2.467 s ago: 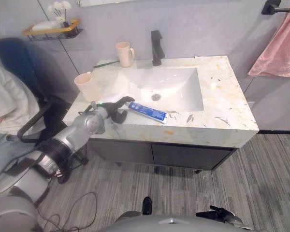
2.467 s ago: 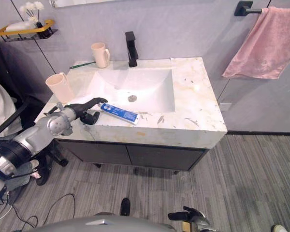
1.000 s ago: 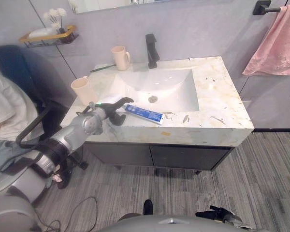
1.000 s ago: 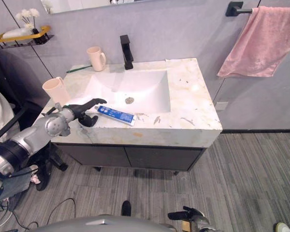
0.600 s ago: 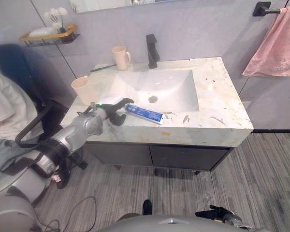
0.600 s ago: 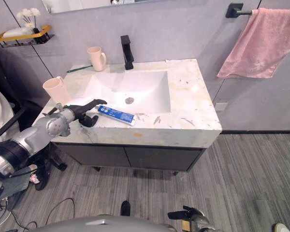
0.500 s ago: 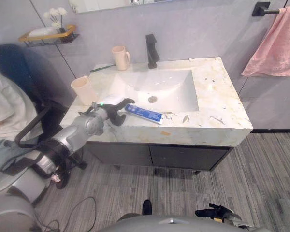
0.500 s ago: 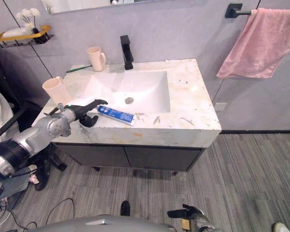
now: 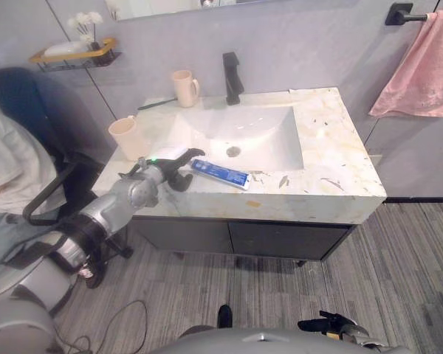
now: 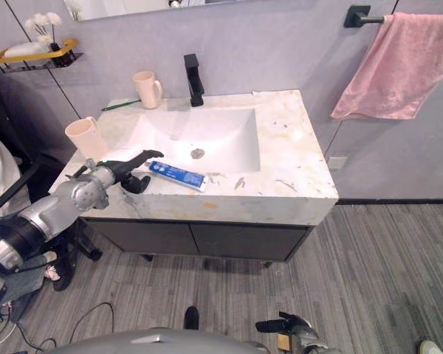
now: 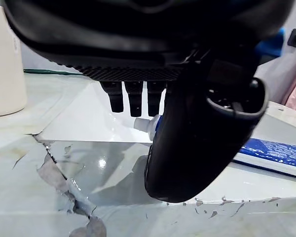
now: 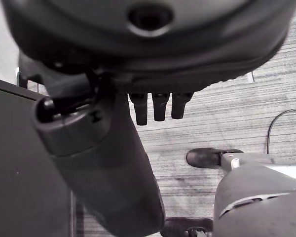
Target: Organize the bathroom.
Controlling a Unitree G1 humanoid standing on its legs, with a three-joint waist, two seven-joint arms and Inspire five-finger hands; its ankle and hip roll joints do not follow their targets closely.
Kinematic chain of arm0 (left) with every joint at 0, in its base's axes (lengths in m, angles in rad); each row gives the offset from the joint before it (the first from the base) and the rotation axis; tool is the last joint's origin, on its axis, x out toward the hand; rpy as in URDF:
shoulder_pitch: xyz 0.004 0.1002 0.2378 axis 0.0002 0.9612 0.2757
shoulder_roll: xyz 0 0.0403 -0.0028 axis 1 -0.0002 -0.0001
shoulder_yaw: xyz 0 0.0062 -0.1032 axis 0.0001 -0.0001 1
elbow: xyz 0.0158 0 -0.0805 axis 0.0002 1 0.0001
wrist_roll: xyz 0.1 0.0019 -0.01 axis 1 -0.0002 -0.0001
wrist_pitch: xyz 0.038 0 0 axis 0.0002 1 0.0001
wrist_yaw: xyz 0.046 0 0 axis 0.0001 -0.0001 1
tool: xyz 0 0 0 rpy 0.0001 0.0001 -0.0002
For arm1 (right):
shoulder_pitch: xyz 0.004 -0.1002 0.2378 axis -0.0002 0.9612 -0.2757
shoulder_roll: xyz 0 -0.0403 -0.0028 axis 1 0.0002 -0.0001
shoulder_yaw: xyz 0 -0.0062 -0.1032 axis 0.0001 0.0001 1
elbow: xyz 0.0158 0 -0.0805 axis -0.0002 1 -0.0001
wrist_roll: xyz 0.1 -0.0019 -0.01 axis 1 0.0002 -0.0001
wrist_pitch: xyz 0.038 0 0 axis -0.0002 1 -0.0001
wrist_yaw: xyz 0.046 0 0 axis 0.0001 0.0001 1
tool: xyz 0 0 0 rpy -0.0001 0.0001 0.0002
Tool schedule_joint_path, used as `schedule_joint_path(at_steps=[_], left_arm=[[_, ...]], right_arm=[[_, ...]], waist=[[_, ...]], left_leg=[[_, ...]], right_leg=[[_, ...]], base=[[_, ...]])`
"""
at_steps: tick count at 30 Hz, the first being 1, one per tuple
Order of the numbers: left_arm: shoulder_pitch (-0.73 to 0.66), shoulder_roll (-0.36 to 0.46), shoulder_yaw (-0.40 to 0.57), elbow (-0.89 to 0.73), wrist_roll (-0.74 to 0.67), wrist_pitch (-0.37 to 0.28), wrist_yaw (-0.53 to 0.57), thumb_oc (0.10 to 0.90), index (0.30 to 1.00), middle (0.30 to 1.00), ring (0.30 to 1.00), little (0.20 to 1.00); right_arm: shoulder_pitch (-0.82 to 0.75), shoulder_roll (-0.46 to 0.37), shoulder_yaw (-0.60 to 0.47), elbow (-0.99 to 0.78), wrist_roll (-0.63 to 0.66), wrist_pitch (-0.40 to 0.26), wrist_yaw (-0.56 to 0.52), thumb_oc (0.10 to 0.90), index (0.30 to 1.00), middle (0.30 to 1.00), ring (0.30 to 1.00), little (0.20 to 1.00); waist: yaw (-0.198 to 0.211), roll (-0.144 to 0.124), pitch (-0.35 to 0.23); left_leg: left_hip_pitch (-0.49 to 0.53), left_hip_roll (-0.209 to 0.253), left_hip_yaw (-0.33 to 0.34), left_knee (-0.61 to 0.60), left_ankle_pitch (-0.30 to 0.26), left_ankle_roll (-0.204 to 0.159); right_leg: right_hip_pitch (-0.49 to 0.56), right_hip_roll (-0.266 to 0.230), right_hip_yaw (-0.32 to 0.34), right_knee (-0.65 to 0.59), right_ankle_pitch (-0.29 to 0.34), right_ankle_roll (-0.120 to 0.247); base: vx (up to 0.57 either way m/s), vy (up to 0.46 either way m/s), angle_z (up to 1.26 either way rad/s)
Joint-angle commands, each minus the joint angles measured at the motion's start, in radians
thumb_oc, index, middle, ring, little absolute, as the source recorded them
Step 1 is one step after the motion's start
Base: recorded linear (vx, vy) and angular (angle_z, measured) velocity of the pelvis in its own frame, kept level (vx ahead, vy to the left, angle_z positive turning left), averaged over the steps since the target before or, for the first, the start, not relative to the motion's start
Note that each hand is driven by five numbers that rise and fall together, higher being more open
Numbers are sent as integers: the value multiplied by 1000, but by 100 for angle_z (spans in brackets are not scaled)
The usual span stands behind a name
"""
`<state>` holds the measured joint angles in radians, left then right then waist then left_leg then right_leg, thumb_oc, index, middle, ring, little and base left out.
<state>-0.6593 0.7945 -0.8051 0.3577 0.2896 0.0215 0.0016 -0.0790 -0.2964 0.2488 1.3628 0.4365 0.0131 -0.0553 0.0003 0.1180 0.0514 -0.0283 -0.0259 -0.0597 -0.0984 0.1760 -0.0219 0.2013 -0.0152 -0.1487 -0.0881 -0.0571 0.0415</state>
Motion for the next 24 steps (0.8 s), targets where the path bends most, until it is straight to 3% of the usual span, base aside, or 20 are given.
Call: schedule_joint_path(at_steps=[1,10,19,21,22,23,24], left_arm=[[-123,5,76,35,39,-52,61,800,900,900,900,900],[-135,-38,26,-17,74,1,11,800,900,900,900,900],[-139,-85,7,43,121,18,-29,800,900,900,900,900],[-138,-88,7,47,131,22,-35,731,796,796,796,796],[-137,-90,0,63,145,14,-44,474,411,411,411,411],[-135,-93,-4,72,143,11,-49,400,300,300,300,300],[-134,-92,-5,75,143,10,-52,400,300,300,300,300]], right_arm=[[-25,0,14,-17,-19,-21,1,800,900,900,900,900],[-39,16,25,-14,-22,-20,-1,800,900,900,900,900],[-42,19,33,-16,-22,-9,-6,800,900,900,900,900],[-43,18,33,-15,-20,-8,-6,800,900,900,900,900],[-40,19,31,-15,-18,-11,-9,800,900,900,900,900],[-40,20,30,-14,-15,-11,-12,800,900,900,900,900],[-39,20,29,-14,-13,-11,-13,800,900,900,900,900]], waist=[[17,-33,1],[8,-37,0],[-8,-38,-1],[-9,-37,0],[-13,-37,1],[-14,-36,1],[-15,-36,2]], left_leg=[[46,-37,7,11,-90,8],[52,-34,5,11,-96,14],[52,-32,13,11,-96,13],[52,-31,15,11,-95,12],[51,-31,18,11,-95,12],[50,-30,20,11,-94,12],[50,-29,22,11,-94,11]], right_leg=[[-94,-15,-42,1,88,23],[-93,-12,-28,1,86,22],[-93,-9,-12,1,86,22],[-93,-9,-12,1,87,22],[-94,-9,-12,1,87,23],[-94,-9,-11,1,87,24],[-95,-9,-11,1,88,25]], base=[[0,0,0],[0,0,0],[0,0,0],[0,0,0],[0,0,0],[0,0,0],[0,0,0]])
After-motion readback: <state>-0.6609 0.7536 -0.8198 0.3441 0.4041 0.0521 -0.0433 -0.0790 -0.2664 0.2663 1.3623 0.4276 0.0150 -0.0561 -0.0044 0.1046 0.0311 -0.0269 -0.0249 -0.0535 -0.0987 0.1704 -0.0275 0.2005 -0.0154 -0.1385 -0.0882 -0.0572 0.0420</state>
